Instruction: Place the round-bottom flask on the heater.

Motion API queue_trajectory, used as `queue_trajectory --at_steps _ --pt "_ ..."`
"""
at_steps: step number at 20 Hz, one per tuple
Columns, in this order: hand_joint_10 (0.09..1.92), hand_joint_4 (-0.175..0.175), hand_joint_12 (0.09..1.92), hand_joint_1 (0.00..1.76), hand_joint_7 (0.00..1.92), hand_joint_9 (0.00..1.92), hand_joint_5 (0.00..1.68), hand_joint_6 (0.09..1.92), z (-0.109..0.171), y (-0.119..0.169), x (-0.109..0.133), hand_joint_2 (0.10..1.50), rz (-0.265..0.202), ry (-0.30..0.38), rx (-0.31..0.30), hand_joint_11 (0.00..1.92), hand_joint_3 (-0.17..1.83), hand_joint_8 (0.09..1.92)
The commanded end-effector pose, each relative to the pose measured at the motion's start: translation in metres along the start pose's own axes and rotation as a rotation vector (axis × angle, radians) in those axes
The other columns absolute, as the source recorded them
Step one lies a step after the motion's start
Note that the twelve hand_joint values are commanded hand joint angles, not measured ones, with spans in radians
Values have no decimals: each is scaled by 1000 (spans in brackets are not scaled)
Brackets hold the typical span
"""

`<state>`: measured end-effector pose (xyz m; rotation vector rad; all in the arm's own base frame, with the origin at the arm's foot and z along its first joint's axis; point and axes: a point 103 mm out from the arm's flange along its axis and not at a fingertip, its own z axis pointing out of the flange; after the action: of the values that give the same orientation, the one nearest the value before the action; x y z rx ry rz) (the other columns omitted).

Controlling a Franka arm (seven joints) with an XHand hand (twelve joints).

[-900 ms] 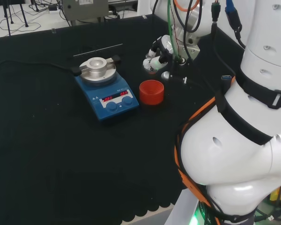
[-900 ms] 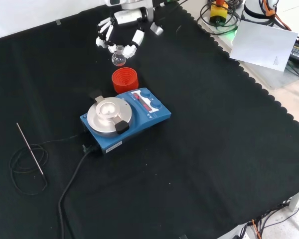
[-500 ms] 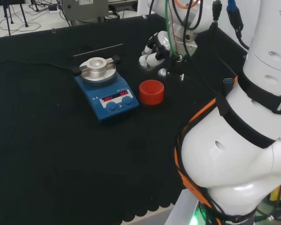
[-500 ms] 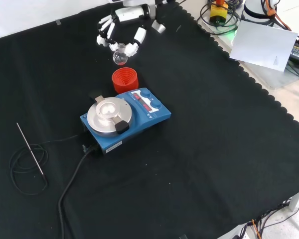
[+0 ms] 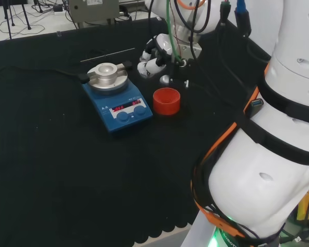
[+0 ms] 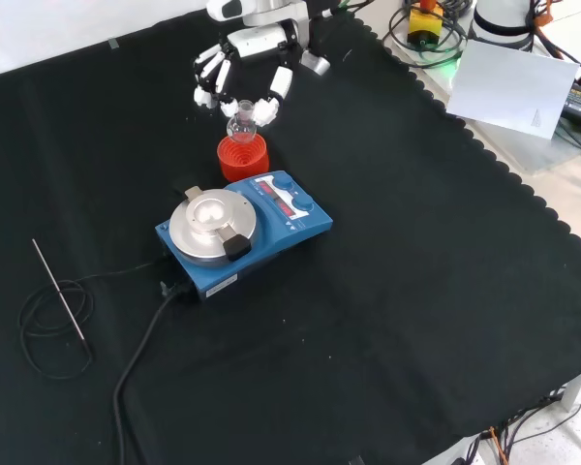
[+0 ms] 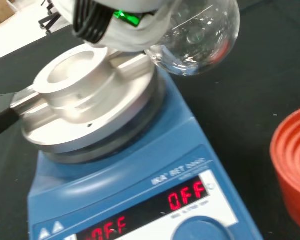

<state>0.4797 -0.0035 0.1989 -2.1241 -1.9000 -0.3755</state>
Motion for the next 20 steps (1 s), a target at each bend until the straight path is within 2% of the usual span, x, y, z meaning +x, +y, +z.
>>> queue_trajectory --at_steps 1,12,15,20 --pt "534 175 1311 1065 486 709 1085 1004 -16 49 49 737 -34 34 28 241 676 546" --pt "534 175 1311 1067 487 710 1087 1004 -22 87 59 731 -38 57 43 245 685 546" --pt "534 175 1311 1067 487 710 1088 1004 -22 92 59 730 -22 104 51 245 687 546" --pt "534 175 1311 1067 487 710 1089 1005 -18 98 66 728 -42 85 70 246 690 546"
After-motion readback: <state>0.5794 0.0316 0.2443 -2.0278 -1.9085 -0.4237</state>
